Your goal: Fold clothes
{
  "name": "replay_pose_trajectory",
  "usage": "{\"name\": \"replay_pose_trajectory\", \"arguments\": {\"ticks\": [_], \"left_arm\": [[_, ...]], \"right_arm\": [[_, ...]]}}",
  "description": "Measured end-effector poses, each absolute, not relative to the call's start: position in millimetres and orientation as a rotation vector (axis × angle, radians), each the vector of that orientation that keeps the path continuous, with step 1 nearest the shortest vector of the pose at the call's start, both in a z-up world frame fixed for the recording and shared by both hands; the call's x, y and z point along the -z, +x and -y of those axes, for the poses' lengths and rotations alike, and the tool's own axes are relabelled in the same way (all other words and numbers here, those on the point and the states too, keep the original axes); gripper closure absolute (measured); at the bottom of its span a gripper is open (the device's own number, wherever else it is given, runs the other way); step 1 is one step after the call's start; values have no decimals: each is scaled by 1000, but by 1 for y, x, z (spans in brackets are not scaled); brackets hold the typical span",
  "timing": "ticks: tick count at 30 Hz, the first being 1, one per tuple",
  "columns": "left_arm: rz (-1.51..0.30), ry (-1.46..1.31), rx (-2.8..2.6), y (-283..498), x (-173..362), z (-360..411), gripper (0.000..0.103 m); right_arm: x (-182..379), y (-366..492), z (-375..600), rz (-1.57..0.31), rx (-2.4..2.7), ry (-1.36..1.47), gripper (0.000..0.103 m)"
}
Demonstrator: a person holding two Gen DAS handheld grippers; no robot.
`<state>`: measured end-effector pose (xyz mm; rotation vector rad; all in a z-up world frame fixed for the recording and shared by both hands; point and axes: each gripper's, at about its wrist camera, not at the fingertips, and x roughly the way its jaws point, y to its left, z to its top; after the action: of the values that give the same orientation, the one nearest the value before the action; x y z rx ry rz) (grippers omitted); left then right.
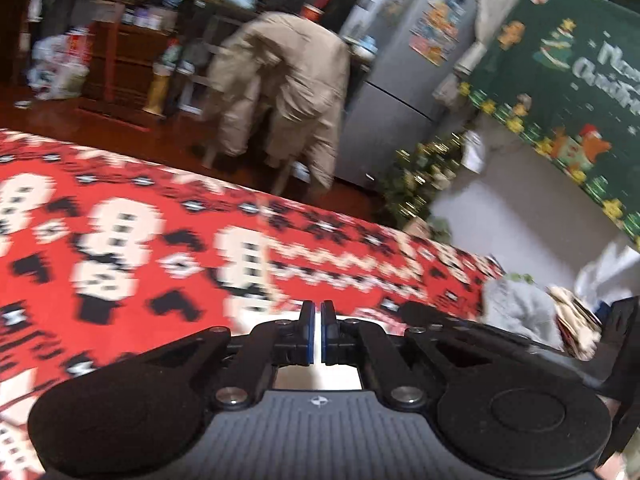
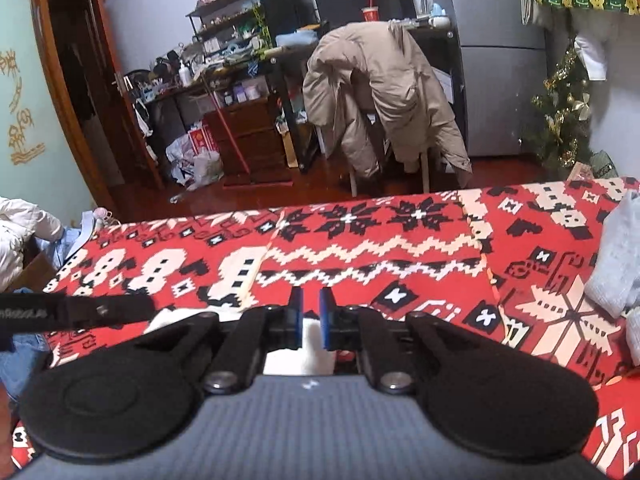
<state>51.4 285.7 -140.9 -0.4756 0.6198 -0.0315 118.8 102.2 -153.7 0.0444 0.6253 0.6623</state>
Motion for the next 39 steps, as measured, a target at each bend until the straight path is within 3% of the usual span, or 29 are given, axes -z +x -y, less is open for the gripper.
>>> {"name": "replay_pose_trajectory", "arguments": {"ticks": [10,13,19,28,37,39], "left_arm": [[-702,-519,-42,58,168,-302,100],[-731,-518,-68,44,156,-308,101],[-683,-474,48,5,138,-286,100],[-860,-467,0,-57,148,-271,101],[-728,-517,-6,-103,124,-273,97],[-700,-554,-10,-100,129,-276,97]], "right_arm": [[171,114,-107,-663,-697,11,97],[167,111,-89,-692,-638,13,94],[160,59,-92,-720,-727,-97,94],[152,-15,-72,-768,-729,-174,94],[143,-30,-30,-722,-698,13,89],[142,-27,-34,-711,-710,28,84]]}}
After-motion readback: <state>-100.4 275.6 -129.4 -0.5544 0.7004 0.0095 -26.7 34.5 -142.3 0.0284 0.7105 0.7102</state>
